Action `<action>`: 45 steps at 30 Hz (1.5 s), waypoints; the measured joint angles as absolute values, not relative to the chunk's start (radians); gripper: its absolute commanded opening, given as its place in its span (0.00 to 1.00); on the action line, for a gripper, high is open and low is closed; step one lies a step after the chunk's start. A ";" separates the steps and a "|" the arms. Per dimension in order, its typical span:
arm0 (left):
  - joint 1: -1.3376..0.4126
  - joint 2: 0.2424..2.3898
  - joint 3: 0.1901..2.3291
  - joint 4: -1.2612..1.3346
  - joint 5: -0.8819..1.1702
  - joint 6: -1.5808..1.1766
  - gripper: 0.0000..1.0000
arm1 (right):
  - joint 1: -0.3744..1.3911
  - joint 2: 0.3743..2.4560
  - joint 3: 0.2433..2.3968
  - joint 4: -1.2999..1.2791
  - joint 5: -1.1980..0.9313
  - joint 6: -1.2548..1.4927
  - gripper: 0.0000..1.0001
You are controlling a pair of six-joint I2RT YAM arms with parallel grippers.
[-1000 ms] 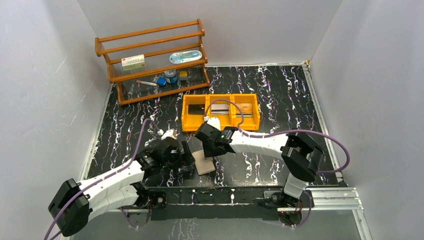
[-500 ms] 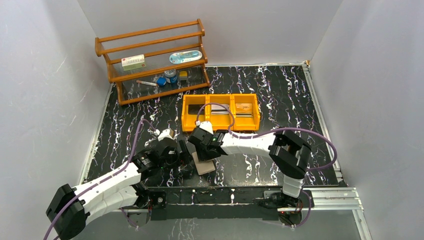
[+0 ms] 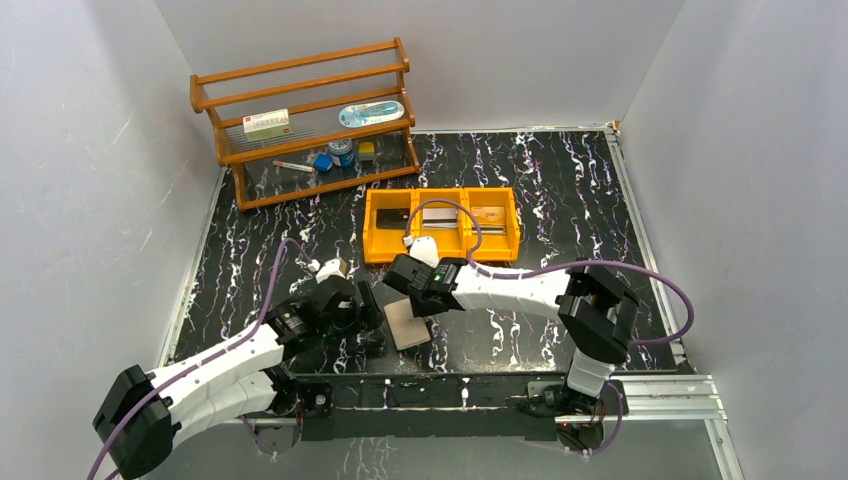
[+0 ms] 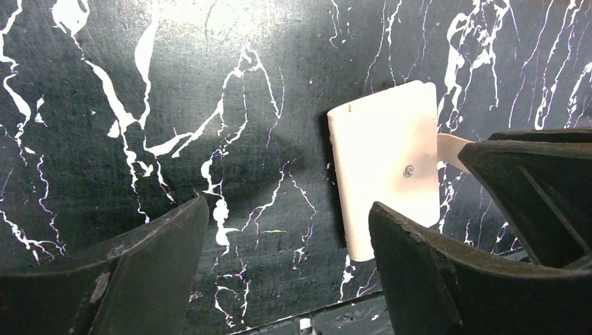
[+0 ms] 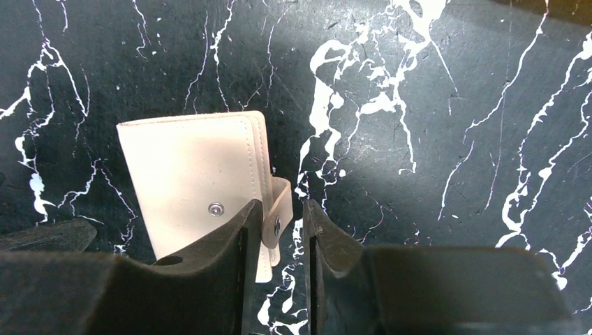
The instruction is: Take the credit cards out of the card holder
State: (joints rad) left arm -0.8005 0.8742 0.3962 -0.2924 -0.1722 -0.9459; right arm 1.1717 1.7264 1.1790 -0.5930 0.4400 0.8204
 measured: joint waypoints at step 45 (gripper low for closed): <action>-0.801 0.837 0.493 -0.327 -0.207 -0.909 0.82 | 1.082 1.496 1.038 -0.387 0.130 0.758 0.06</action>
